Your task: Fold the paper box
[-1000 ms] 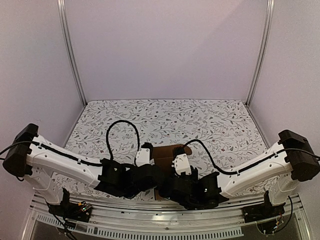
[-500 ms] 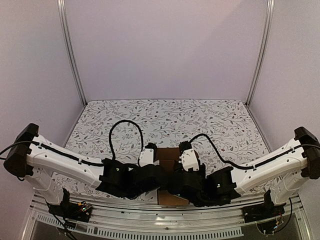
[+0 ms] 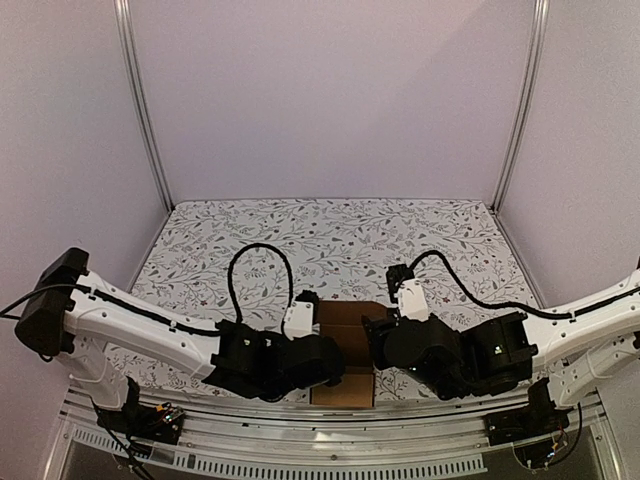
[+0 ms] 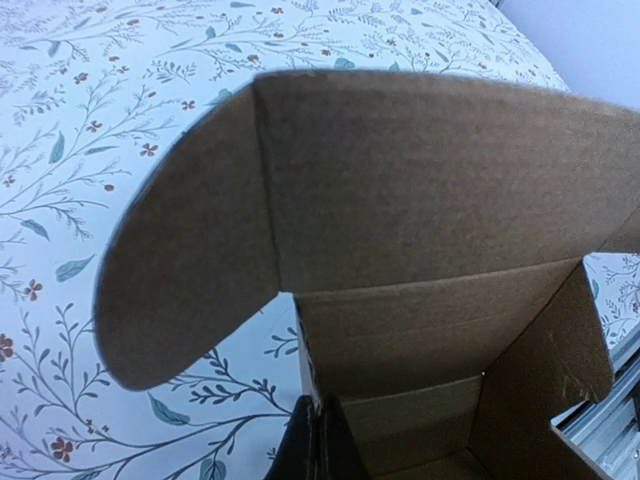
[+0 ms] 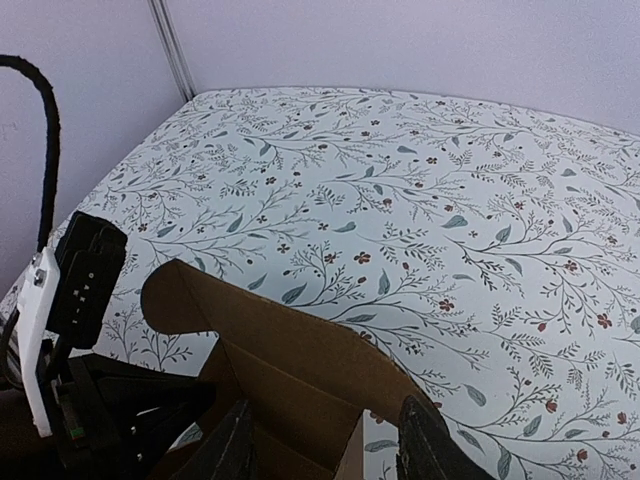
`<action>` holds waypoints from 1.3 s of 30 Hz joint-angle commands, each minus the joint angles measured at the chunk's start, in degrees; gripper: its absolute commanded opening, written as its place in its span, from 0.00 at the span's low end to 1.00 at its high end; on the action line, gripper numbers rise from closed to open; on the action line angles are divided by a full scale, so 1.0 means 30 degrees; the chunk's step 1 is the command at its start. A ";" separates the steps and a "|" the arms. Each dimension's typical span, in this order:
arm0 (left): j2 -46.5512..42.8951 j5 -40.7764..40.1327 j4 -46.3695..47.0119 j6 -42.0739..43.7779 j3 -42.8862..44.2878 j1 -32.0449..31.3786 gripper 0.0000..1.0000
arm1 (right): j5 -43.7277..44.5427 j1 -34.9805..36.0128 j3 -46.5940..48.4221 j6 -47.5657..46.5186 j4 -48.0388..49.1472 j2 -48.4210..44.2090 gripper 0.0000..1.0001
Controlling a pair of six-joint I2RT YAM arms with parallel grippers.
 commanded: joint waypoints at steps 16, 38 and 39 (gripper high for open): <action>0.0935 -0.0218 -0.1716 0.0204 0.0659 -0.0332 0.00 | -1.4323 0.0067 -0.3142 -0.4060 0.1595 -0.2977 0.10; 0.0769 -0.1678 -0.2161 0.1543 0.1102 -0.0325 0.00 | -0.7242 -0.0057 -0.2903 -0.1431 0.2704 0.1968 0.00; 0.0767 -0.1756 -0.2018 0.1786 0.1083 -0.0318 0.00 | -0.6758 -0.0091 -0.2843 -0.1288 0.2796 0.2126 0.00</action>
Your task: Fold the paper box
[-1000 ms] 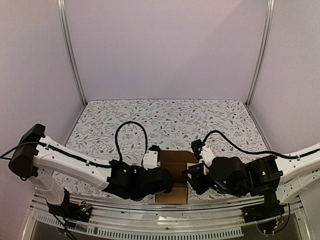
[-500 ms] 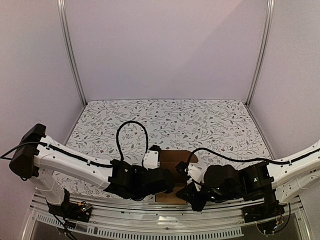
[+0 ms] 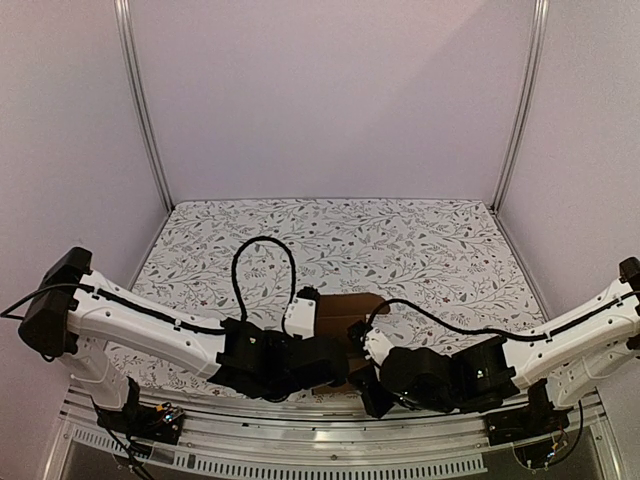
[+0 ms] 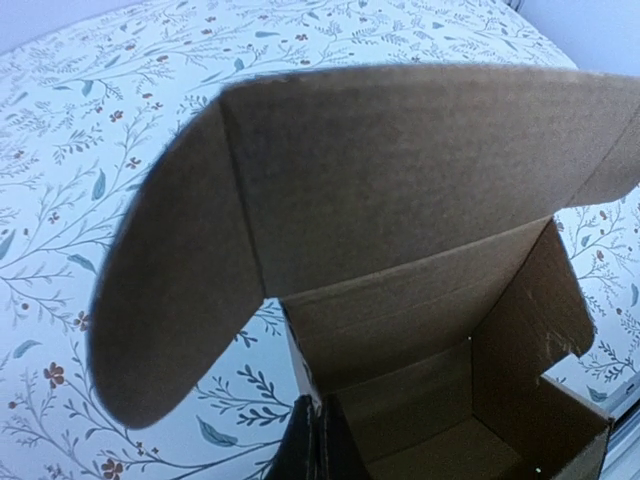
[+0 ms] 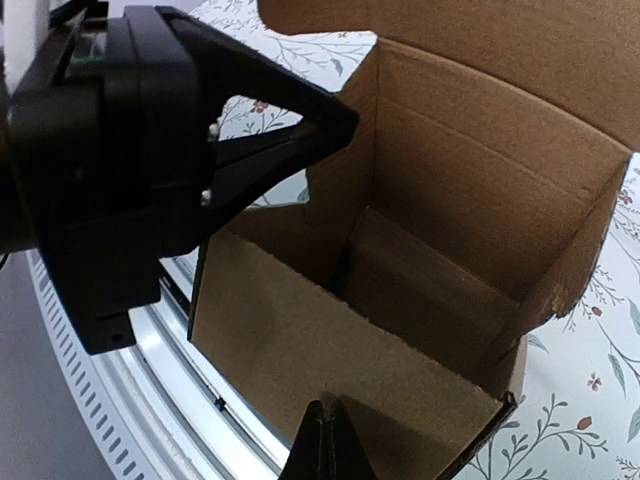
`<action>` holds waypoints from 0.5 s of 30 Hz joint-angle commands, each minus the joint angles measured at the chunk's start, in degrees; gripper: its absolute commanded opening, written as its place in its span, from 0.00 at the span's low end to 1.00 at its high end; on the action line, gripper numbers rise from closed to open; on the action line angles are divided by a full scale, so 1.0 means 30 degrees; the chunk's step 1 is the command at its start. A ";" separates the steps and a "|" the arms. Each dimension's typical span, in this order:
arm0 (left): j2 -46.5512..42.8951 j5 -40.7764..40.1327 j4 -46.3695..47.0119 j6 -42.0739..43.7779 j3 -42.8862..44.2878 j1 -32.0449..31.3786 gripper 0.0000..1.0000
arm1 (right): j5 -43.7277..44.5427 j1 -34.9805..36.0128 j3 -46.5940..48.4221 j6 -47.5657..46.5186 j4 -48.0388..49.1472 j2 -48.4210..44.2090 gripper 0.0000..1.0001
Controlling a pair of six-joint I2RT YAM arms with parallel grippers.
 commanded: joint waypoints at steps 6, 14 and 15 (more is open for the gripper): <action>0.0403 -0.0330 0.0707 0.2109 -0.0117 -0.0287 0.00 | 0.4923 -0.0840 0.0303 0.1057 0.1086 0.2375 0.00; 0.0138 -0.0177 0.1253 0.3079 -0.0587 -0.0302 0.00 | 0.6518 -0.1495 0.0441 0.1116 0.3647 0.4560 0.00; 0.0076 -0.0100 0.1449 0.3230 -0.0772 -0.0327 0.00 | 0.6638 -0.1591 0.0511 0.1099 0.3823 0.4822 0.00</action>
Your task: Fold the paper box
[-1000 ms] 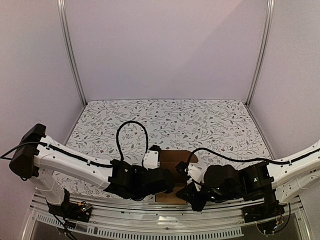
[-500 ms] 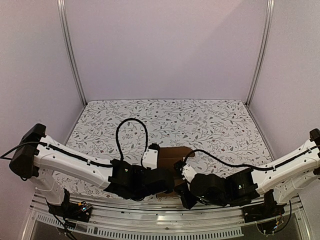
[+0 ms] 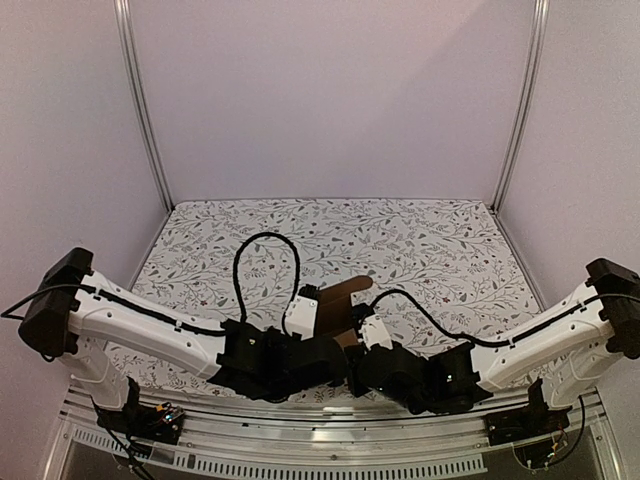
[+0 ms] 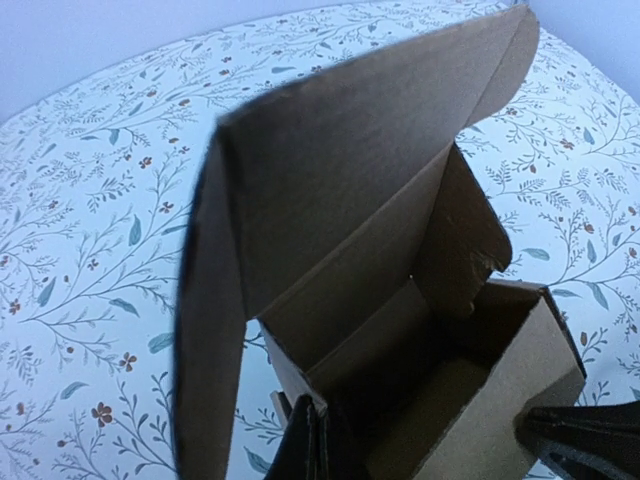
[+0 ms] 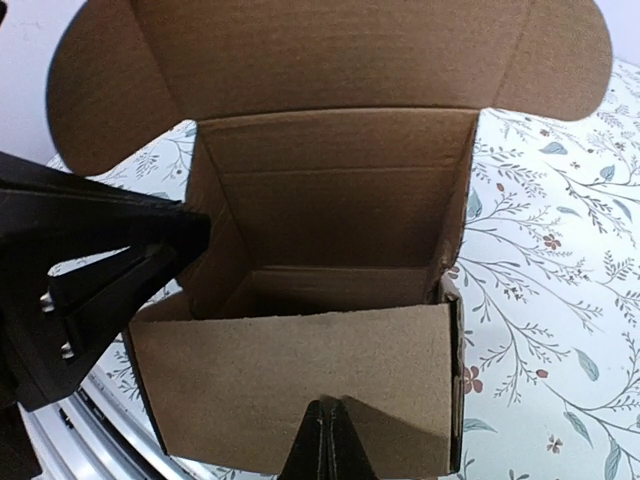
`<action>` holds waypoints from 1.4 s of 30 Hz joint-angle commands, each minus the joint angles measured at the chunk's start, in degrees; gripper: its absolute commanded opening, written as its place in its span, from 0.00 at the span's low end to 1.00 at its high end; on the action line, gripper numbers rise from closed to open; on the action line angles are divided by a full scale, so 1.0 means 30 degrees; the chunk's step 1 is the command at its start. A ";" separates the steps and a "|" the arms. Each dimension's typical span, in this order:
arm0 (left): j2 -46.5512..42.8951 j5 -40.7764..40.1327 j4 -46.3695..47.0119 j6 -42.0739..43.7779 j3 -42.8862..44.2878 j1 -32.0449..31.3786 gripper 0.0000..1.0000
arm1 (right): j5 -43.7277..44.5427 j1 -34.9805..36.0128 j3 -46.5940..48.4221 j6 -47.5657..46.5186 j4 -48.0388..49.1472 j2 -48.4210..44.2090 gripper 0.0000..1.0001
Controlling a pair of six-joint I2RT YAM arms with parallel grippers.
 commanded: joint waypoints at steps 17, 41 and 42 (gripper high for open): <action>0.0073 0.2120 0.1782 0.1646 -0.1502 -0.0608 0.00 | 0.2329 -0.1427 0.0140 0.1094 0.1475 0.3787 0.00; -0.0084 0.3832 0.1031 0.1841 -0.2184 -0.1059 0.08 | 0.2013 -0.1503 -0.0155 0.1439 0.1482 0.4088 0.00; -0.0085 0.3811 0.1016 0.1848 -0.2155 -0.1057 0.09 | 0.2010 -0.1510 -0.0155 0.1439 0.1482 0.4067 0.00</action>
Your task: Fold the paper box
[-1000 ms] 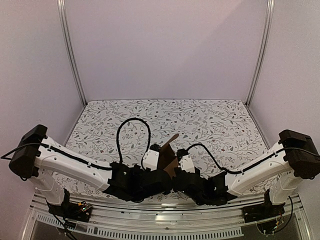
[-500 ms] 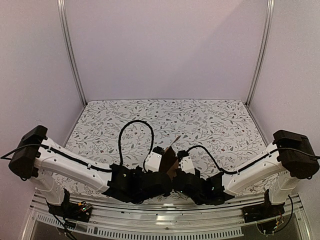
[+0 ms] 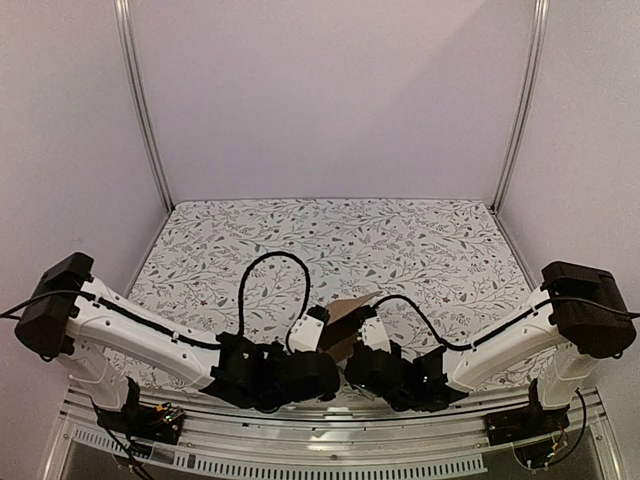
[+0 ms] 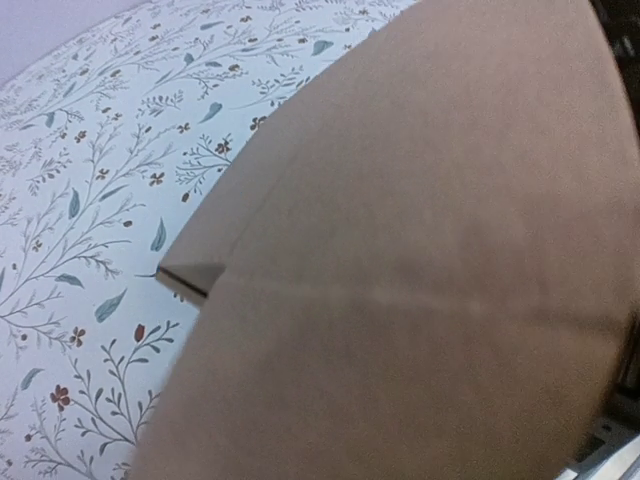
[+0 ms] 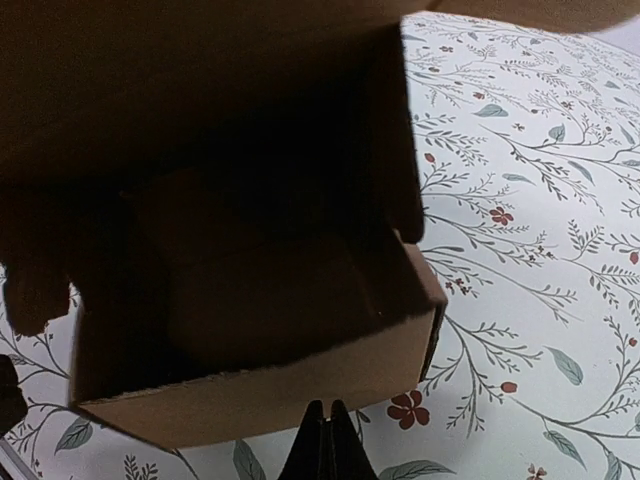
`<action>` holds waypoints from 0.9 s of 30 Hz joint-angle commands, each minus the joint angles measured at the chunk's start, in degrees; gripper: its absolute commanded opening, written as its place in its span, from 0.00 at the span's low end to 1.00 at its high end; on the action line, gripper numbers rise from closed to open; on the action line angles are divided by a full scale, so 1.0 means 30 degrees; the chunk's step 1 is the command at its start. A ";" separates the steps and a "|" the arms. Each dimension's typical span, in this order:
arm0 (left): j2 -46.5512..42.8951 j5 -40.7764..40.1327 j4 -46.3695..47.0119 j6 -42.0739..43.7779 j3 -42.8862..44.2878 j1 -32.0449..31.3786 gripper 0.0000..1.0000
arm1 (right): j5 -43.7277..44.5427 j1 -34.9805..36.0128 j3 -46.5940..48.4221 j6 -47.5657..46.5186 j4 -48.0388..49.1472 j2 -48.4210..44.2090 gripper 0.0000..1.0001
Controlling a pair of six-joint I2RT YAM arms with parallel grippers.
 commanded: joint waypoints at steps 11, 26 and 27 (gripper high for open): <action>0.0054 0.1442 -0.1307 -0.0251 -0.0558 -0.0655 0.13 | -0.0629 -0.0085 -0.0986 0.0224 -0.0325 -0.0548 0.00; -0.2989 0.1804 -0.2268 0.0152 -0.2028 -0.0192 0.00 | -0.4177 -0.0181 -0.1607 -0.4575 -0.4797 -0.8657 0.00; -0.3172 0.1887 -0.2237 0.0207 -0.2155 0.0023 0.00 | -0.4334 -0.0336 -0.1200 -0.5047 -0.5304 -0.9123 0.00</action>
